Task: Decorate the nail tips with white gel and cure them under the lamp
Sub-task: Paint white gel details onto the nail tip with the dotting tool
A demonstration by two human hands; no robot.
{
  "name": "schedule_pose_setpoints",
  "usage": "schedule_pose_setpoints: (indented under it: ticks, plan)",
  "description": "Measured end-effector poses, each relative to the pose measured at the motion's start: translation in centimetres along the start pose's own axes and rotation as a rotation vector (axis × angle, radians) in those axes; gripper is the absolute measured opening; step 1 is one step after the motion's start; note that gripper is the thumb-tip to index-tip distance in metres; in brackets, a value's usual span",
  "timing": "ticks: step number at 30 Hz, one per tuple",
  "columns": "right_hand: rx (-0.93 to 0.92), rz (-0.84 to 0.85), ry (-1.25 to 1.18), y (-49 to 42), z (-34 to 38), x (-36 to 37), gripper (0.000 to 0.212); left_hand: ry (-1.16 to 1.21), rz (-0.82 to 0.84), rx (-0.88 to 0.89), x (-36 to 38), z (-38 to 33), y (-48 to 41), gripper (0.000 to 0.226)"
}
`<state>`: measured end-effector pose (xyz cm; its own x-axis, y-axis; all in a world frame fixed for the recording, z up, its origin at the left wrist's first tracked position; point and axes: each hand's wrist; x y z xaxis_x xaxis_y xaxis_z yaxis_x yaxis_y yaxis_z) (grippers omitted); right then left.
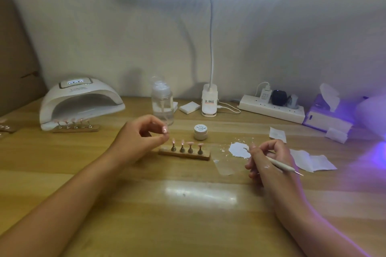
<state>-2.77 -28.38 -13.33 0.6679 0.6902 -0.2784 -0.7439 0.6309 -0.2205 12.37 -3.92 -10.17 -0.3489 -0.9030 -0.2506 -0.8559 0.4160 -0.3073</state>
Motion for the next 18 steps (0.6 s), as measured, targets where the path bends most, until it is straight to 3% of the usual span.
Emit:
schedule_pose_setpoints:
  ticks: [5, 14, 18]
  plan:
    - [-0.008, -0.004, -0.001, -0.2, -0.1, 0.1, 0.021, -0.164, 0.027, -0.054, -0.5, 1.8, -0.5, 0.024]
    - [-0.02, -0.001, 0.016, -0.2, -0.2, 0.1, 0.02, -0.214, 0.088, -0.123, -0.4, 2.0, -0.5, 0.02]
    - [-0.015, -0.004, 0.016, -0.2, -0.2, 0.1, 0.02, -0.421, 0.05, -0.004, 0.3, 1.3, -0.1, 0.027]
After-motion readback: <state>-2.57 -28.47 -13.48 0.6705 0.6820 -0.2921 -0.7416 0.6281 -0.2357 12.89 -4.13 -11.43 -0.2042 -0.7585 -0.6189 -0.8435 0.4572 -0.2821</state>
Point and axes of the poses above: each hand's wrist, its own y-axis away from the middle knuckle, its own x-axis out of the palm, z = x × y, and after that the axes turned 11 degrees about y, right-handed
